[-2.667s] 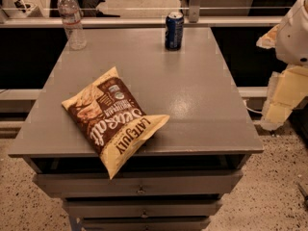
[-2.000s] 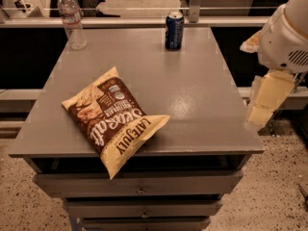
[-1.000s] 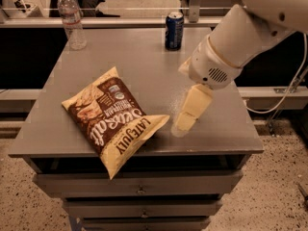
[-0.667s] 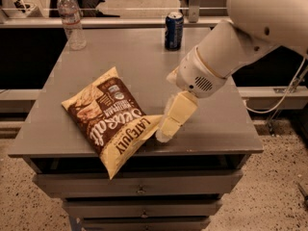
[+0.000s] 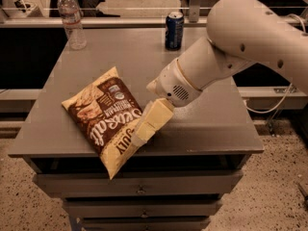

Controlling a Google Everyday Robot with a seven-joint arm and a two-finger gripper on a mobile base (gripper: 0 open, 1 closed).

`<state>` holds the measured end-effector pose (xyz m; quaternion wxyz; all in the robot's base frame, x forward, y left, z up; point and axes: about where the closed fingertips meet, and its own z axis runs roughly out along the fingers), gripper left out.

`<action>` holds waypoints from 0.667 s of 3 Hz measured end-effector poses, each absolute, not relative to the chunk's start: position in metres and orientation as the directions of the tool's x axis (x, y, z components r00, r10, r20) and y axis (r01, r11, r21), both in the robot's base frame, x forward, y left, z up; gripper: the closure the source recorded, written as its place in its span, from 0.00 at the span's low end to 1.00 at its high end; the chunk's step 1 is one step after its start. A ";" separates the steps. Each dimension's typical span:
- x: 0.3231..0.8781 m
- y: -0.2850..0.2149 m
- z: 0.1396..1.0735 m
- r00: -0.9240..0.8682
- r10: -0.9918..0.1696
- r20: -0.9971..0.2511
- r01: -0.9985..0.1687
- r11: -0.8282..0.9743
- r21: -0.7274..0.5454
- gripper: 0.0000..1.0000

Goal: Move brown chip bag near water bottle

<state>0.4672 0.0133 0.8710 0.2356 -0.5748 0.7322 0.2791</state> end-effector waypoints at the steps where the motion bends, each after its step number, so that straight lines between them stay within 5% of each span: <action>1: 0.467 0.029 0.862 -0.254 -0.685 -0.683 -0.967 0.185 0.174 0.12; 2: 0.467 0.036 0.855 -0.282 -0.669 -0.688 -0.959 0.201 0.198 0.35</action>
Offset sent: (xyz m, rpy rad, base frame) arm 0.0031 0.0267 -0.0288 0.0738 0.0824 -0.0606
